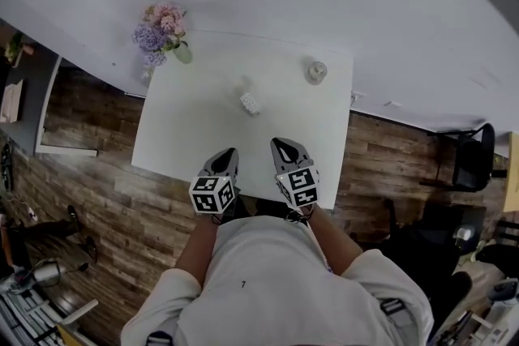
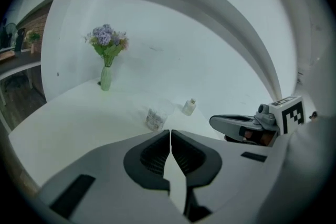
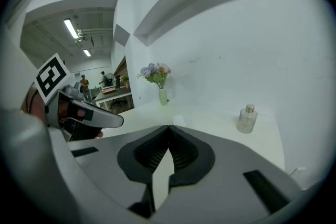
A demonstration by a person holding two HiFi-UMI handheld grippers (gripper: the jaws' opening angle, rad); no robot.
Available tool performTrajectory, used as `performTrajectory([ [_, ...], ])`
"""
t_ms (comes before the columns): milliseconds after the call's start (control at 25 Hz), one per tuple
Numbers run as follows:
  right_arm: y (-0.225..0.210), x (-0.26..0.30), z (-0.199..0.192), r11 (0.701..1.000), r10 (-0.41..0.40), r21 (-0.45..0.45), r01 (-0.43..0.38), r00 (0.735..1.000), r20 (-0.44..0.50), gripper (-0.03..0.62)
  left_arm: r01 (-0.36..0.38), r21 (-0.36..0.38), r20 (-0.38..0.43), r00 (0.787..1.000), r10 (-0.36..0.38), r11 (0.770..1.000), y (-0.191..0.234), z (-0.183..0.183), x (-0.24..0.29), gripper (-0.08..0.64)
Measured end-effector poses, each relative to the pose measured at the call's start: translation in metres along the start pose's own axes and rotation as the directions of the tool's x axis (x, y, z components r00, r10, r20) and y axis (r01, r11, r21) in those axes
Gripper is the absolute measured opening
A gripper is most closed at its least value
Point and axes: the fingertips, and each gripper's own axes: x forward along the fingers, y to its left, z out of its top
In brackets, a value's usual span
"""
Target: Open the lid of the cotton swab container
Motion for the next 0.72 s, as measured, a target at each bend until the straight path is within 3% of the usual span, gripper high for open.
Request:
performTrajectory([
  [200,0.010,-0.007,0.042,0.996,-0.080,-0.029,0.082,0.994,0.079,-0.002,0.057,0.107,0.096,0.993,-0.067,0.993,0.002,0.049,-0.016,0.021],
  [440,0.040,-0.008,0.089,0.981,-0.188,-0.009,0.192,0.968,0.167,-0.003,0.110,0.230,0.163,0.975,-0.150,0.967,0.019,0.100,-0.055,0.021],
  [560,0.053,-0.017,0.113,0.967,-0.252,0.018,0.255,0.942,0.223,-0.003,0.140,0.256,0.220,0.955,-0.199,0.957,0.028,0.126,-0.080,0.021],
  [720,0.065,-0.037,0.143,0.930,-0.358,0.027,0.366,0.889,0.285,-0.002,0.152,0.346,0.279,0.925,-0.256,0.926,0.035,0.160,-0.103,0.021],
])
